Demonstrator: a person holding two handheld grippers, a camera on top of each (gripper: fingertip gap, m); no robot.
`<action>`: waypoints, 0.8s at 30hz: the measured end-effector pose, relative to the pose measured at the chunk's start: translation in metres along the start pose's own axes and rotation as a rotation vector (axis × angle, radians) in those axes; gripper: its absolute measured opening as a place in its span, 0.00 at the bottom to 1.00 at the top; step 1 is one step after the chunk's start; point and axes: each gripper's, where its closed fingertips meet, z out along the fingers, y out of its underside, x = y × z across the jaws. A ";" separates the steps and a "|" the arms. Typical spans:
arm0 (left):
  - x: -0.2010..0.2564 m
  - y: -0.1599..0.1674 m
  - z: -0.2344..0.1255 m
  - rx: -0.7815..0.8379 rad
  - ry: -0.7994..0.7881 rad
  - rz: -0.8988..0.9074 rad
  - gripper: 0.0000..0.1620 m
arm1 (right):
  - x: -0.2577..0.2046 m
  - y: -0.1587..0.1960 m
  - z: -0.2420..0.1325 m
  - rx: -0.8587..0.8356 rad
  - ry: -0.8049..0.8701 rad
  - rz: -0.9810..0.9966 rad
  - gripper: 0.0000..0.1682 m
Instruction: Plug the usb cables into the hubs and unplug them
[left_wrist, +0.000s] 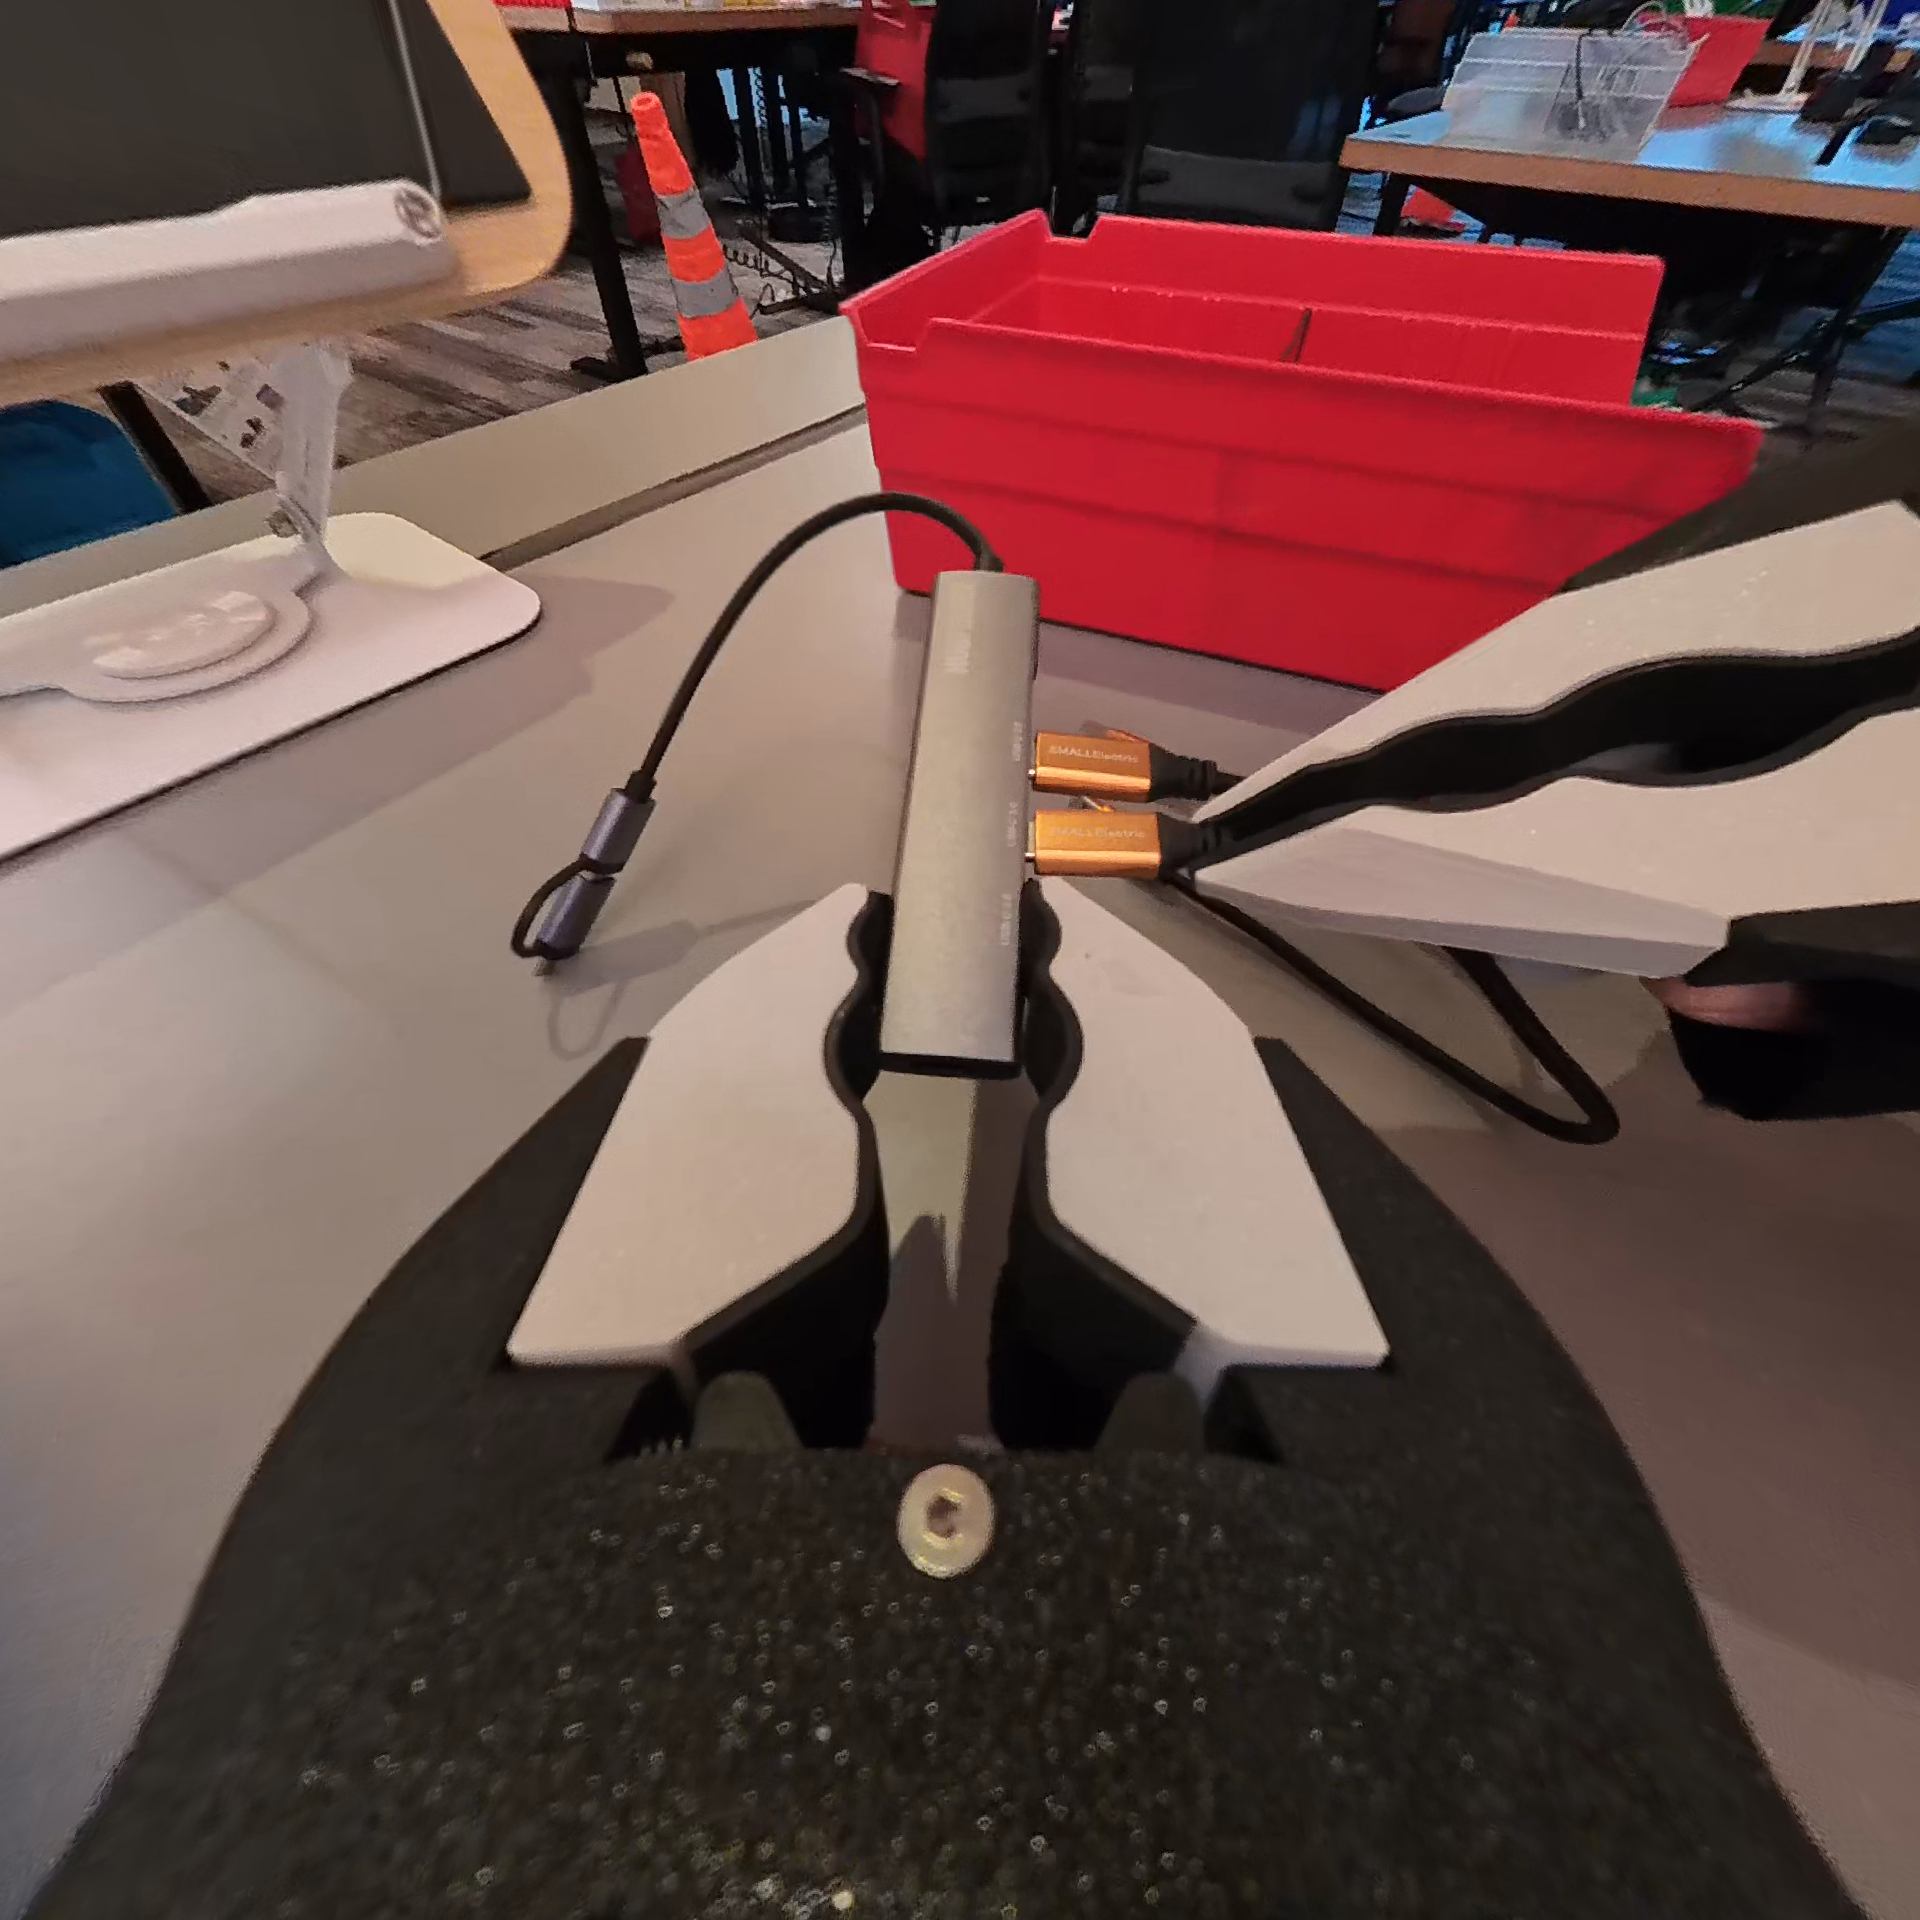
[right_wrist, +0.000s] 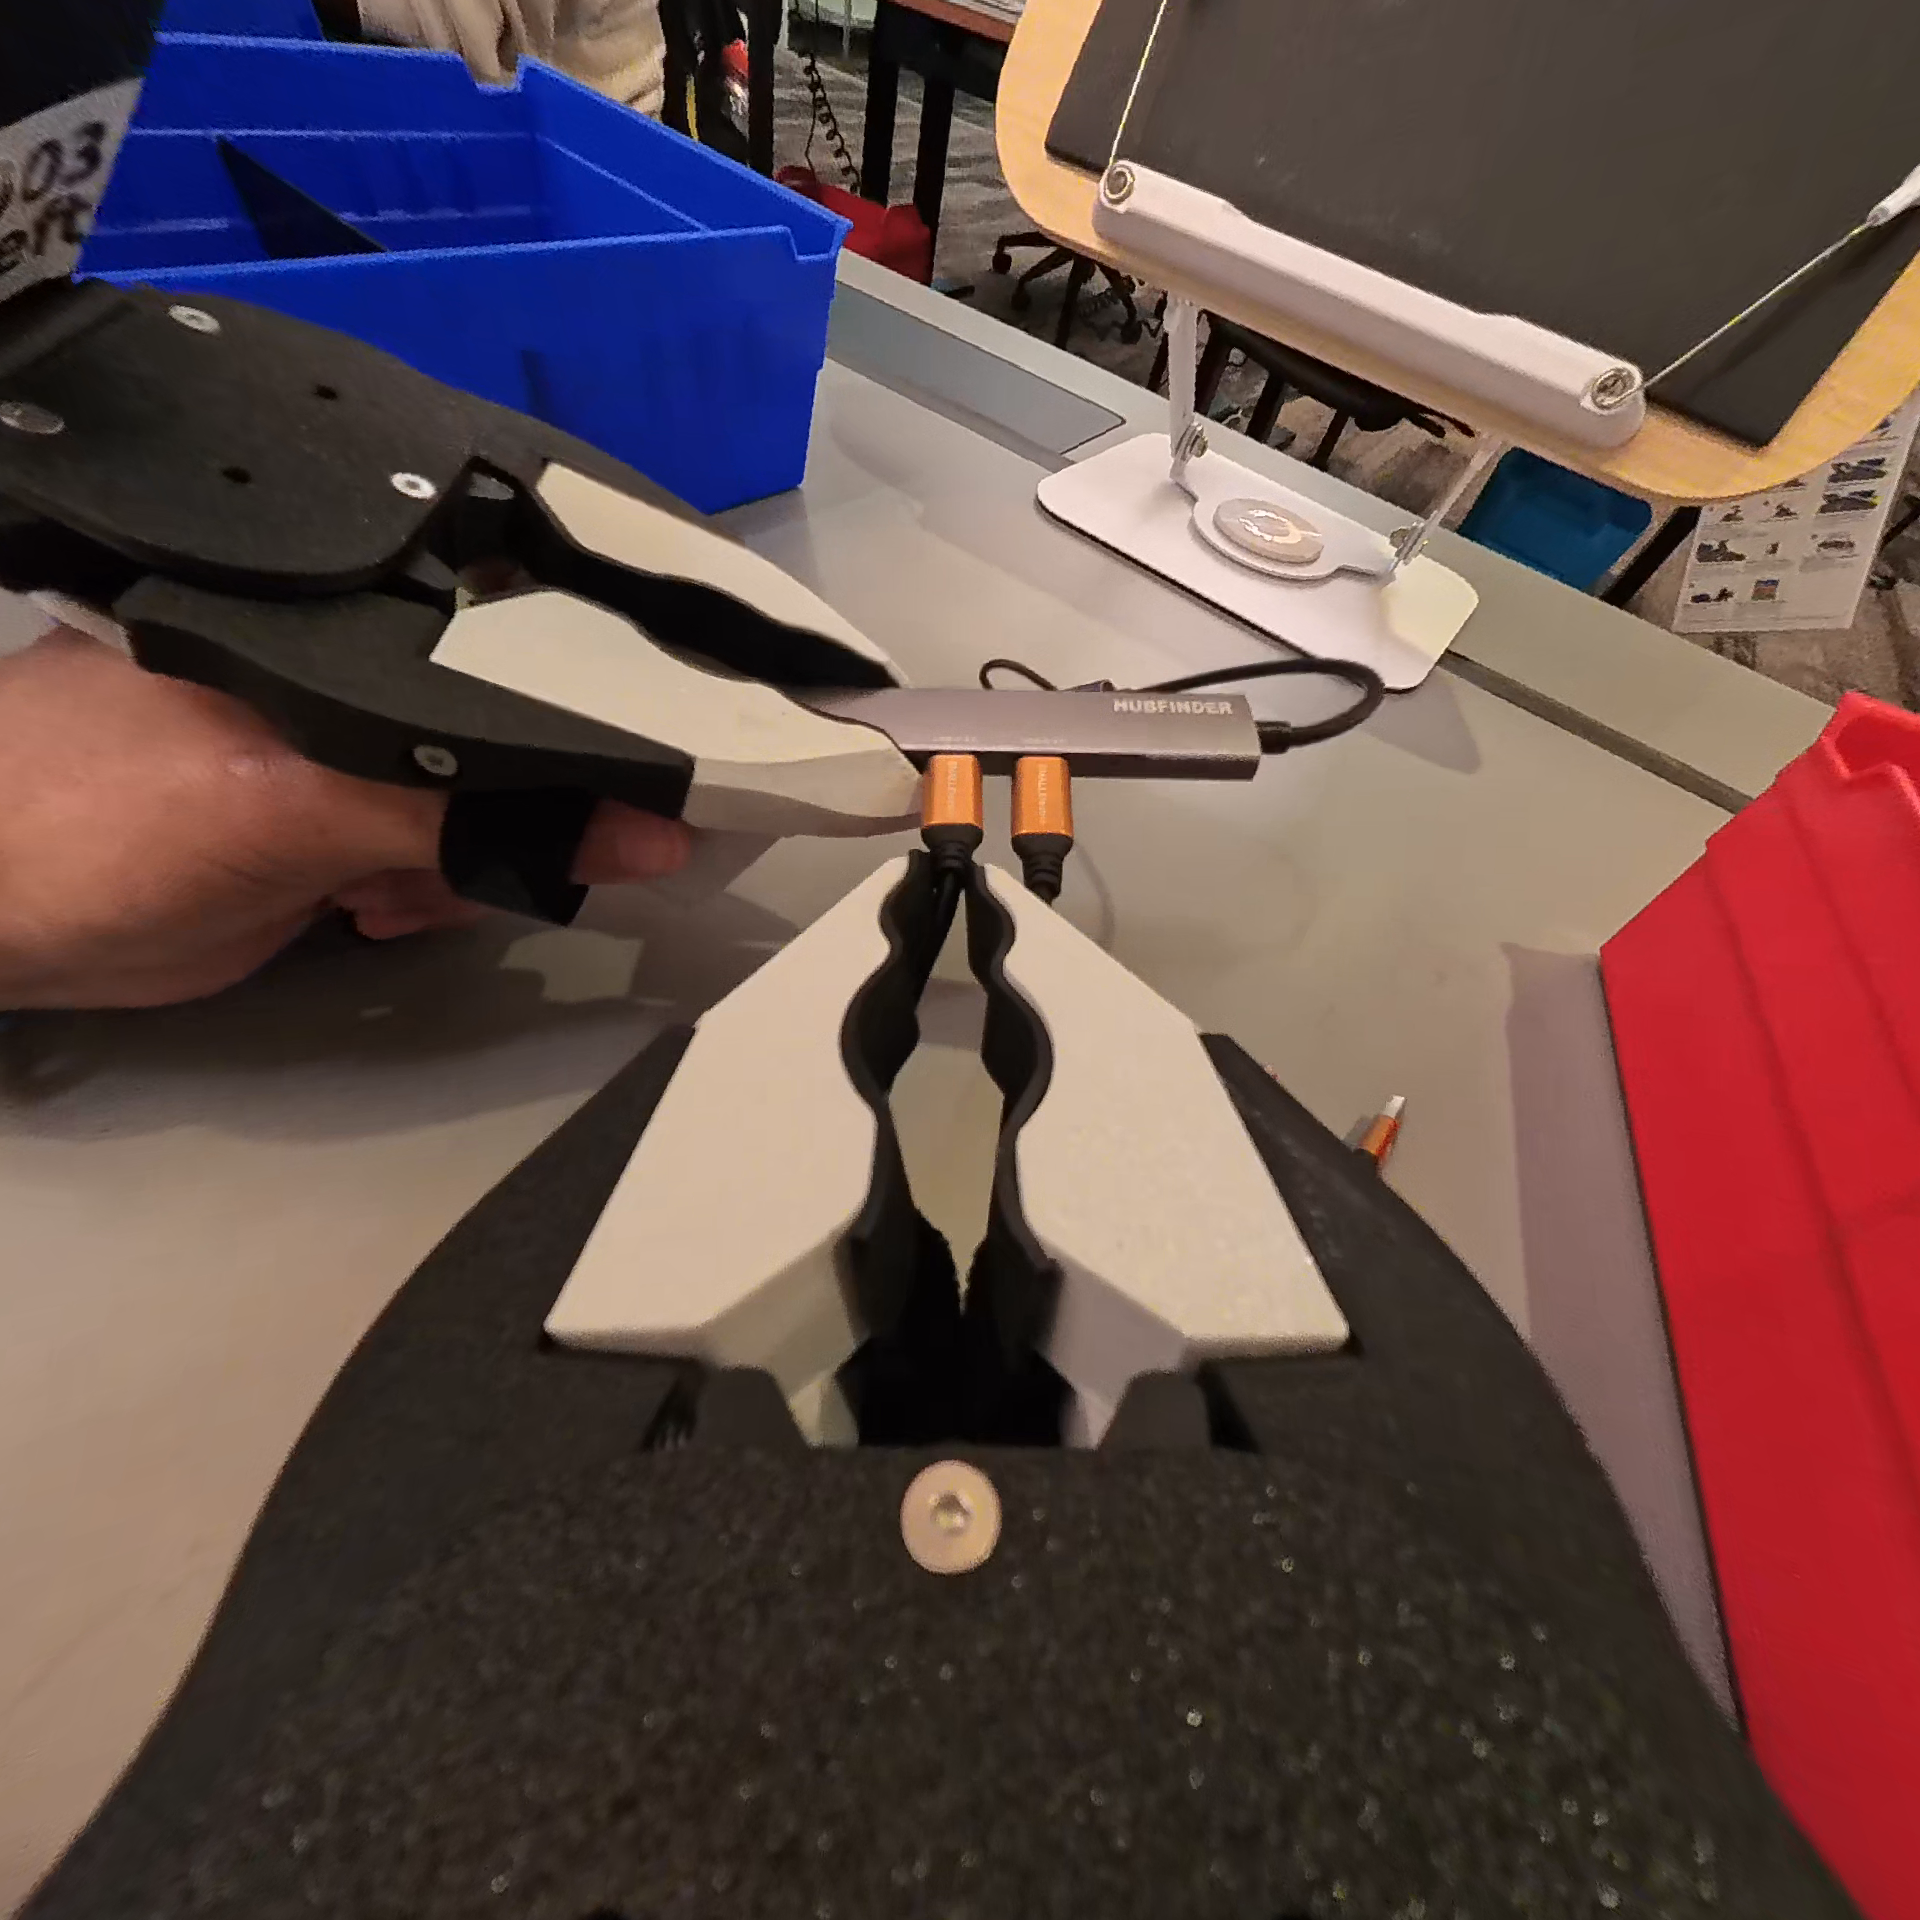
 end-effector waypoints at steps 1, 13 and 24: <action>-0.001 0.000 0.000 -0.004 -0.002 -0.008 0.15 | 0.000 0.000 0.000 -0.003 0.001 0.000 0.02; -0.089 0.006 -0.014 0.003 -0.217 -0.242 0.14 | 0.013 -0.012 -0.031 0.075 0.068 -0.025 0.00; -0.037 -0.004 0.000 0.021 -0.145 0.030 0.15 | -0.002 -0.009 0.016 -0.024 -0.034 -0.061 0.10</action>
